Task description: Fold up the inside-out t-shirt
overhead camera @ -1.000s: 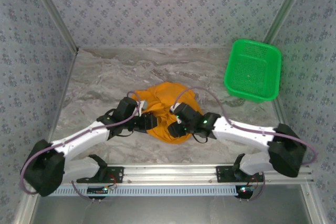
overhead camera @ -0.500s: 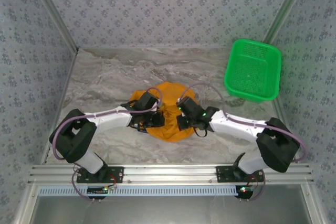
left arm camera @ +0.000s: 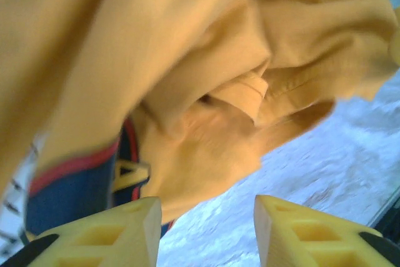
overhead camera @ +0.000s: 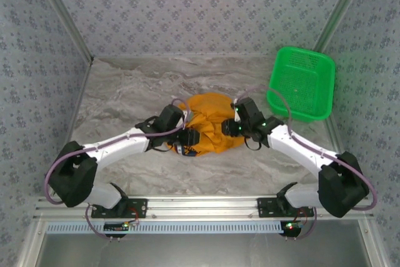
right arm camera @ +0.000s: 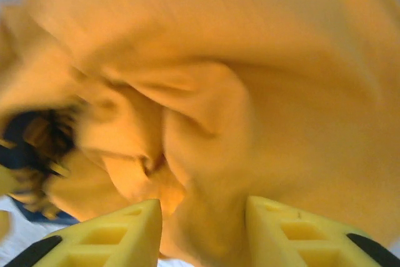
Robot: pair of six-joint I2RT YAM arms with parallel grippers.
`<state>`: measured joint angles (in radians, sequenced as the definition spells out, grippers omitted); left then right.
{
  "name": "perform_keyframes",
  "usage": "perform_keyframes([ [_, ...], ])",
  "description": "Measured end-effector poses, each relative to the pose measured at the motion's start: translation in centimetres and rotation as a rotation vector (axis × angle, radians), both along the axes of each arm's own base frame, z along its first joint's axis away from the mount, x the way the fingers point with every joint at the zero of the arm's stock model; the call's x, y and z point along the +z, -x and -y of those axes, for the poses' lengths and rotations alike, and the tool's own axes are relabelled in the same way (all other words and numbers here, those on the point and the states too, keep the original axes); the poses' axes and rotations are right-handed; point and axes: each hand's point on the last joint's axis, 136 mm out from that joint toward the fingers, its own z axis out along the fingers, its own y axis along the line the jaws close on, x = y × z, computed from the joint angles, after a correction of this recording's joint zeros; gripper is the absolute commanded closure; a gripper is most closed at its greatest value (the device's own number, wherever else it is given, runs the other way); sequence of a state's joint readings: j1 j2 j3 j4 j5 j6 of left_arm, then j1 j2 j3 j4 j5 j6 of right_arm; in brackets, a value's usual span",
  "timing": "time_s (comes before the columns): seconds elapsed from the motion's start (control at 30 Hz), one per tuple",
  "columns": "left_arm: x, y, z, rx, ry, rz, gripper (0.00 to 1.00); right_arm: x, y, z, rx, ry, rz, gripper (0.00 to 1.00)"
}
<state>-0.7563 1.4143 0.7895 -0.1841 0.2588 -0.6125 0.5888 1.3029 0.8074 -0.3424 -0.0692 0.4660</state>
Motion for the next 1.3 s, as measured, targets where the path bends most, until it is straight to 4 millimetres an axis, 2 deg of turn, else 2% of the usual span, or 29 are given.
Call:
perform_keyframes([
  [0.03, -0.9, 0.5, -0.4, 0.001, -0.020, -0.017, 0.52, -1.2, 1.0, 0.5, 0.006, 0.029, -0.034, 0.54],
  [0.1, -1.9, 1.0, -0.6, 0.001, -0.041, -0.035, 0.51, -2.1, 2.2, 1.0, 0.023, 0.072, -0.054, 0.53],
  [0.27, -1.7, 1.1, 0.8, -0.023, -0.017, -0.011, 0.48, 0.4, 3.6, 0.3, 0.148, 0.088, 0.050, 0.54],
  [0.33, -1.8, 1.0, 1.5, -0.036, -0.016, -0.009, 0.49, 1.0, 3.9, -0.1, 0.196, 0.097, 0.083, 0.54],
  [0.4, -2.0, 0.7, 2.3, -0.043, -0.020, -0.012, 0.49, 0.8, 4.1, -0.5, 0.239, 0.125, 0.112, 0.49],
  [0.53, -1.8, -0.5, 3.3, -0.043, -0.022, -0.001, 0.48, -1.8, 5.0, -0.8, 0.303, 0.216, 0.144, 0.46],
  [0.63, -1.7, -1.2, 3.9, -0.039, -0.024, 0.009, 0.46, -4.0, 5.3, 0.1, 0.301, 0.303, 0.153, 0.45],
  [0.67, -1.8, -1.4, 4.0, -0.036, -0.027, 0.009, 0.46, -4.5, 5.0, 0.6, 0.282, 0.334, 0.162, 0.49],
  [0.7, -2.0, -1.7, 4.0, -0.031, -0.032, 0.007, 0.46, -4.8, 4.6, 1.0, 0.261, 0.356, 0.167, 0.58],
  [0.77, -2.7, -2.2, 3.7, -0.017, -0.048, -0.001, 0.46, -5.5, 3.4, 1.8, 0.212, 0.396, 0.168, 0.84],
  [0.83, -3.3, -2.8, 2.9, 0.006, -0.065, -0.011, 0.47, -5.7, 2.4, 2.3, 0.179, 0.411, 0.165, 0.97],
  [0.87, -3.4, -3.4, 2.3, 0.022, -0.072, -0.013, 0.46, -5.4, 1.8, 2.2, 0.168, 0.409, 0.172, 1.00],
  [0.97, -3.4, -5.6, 0.1, 0.070, -0.077, -0.001, 0.47, -2.9, -0.1, 0.8, 0.153, 0.355, 0.221, 1.00],
  [1.13, -2.7, -9.7, -4.1, 0.156, -0.057, 0.017, 0.47, 4.0, -4.0, -2.0, 0.121, 0.173, 0.321, 1.00],
  [1.2, -1.1, -12.0, -5.4, 0.172, -0.034, 0.059, 0.47, 6.4, -5.2, -2.4, 0.108, 0.083, 0.336, 1.00],
  [1.3, 2.3, -14.9, -5.8, 0.153, 0.003, 0.162, 0.47, 8.3, -5.5, -2.4, 0.096, -0.031, 0.318, 1.00],
])
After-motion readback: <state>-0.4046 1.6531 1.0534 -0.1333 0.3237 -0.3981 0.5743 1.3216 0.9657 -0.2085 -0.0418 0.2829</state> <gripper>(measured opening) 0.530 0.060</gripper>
